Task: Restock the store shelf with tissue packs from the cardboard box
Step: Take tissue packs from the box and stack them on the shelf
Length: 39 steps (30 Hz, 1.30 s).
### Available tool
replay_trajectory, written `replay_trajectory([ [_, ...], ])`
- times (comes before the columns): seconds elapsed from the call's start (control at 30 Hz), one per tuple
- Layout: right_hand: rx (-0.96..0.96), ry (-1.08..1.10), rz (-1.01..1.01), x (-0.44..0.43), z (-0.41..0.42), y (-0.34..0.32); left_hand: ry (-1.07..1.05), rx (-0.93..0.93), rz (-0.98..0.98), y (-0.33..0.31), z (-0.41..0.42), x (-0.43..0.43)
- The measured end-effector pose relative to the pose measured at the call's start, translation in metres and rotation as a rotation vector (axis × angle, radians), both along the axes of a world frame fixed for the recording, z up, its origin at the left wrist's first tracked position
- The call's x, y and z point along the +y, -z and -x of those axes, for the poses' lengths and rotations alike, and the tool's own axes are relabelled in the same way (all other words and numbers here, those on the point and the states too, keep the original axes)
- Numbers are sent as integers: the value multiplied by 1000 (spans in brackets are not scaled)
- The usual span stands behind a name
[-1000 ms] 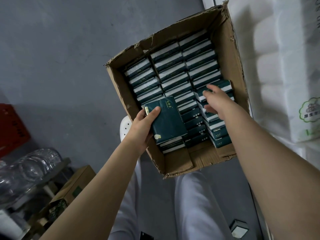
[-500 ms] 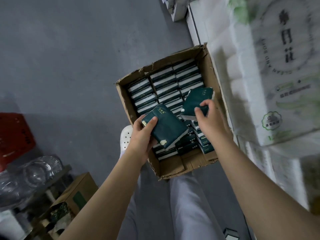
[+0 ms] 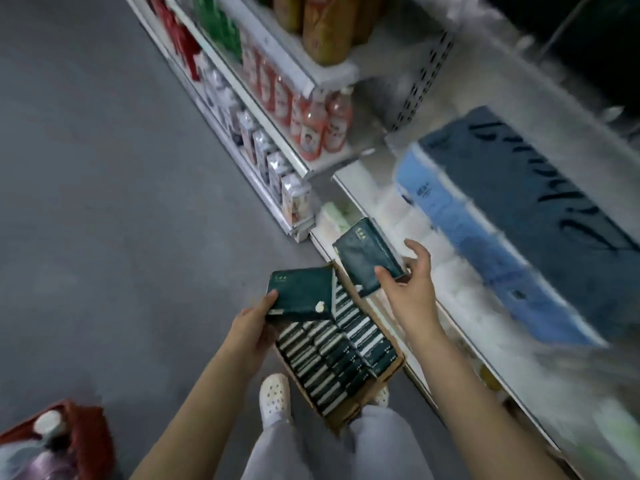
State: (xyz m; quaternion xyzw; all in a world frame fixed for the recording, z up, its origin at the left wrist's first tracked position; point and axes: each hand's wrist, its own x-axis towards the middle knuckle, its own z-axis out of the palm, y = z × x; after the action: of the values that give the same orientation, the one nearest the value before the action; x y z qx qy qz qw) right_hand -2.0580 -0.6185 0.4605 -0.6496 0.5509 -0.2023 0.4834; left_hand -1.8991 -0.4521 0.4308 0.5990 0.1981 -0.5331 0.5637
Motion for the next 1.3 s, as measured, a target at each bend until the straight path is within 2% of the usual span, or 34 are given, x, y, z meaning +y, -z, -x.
replay_trajectory([
  [0.13, -122, 16, 172, 2, -4, -90, 50, -45, 215, -76, -16, -1],
  [0.33, -276, 96, 417, -12, 36, -216, 315, -367, 542, -183, -15, -44],
  [0.53, -416, 220, 595, -9, 119, -294, 473, -582, 813, -272, 34, -76],
  [0.7, -566, 327, 666, 7, 222, -322, 612, -636, 983, -316, 119, -105],
  [0.87, -663, 476, 689, 24, 343, -334, 721, -702, 1053, -347, 232, -130],
  [1.07, -562, 596, 693, 44, 465, -336, 724, -762, 1091, -359, 330, -132],
  [1.3, -417, 570, 595, 46, 514, -308, 707, -831, 1059, -357, 374, -122],
])
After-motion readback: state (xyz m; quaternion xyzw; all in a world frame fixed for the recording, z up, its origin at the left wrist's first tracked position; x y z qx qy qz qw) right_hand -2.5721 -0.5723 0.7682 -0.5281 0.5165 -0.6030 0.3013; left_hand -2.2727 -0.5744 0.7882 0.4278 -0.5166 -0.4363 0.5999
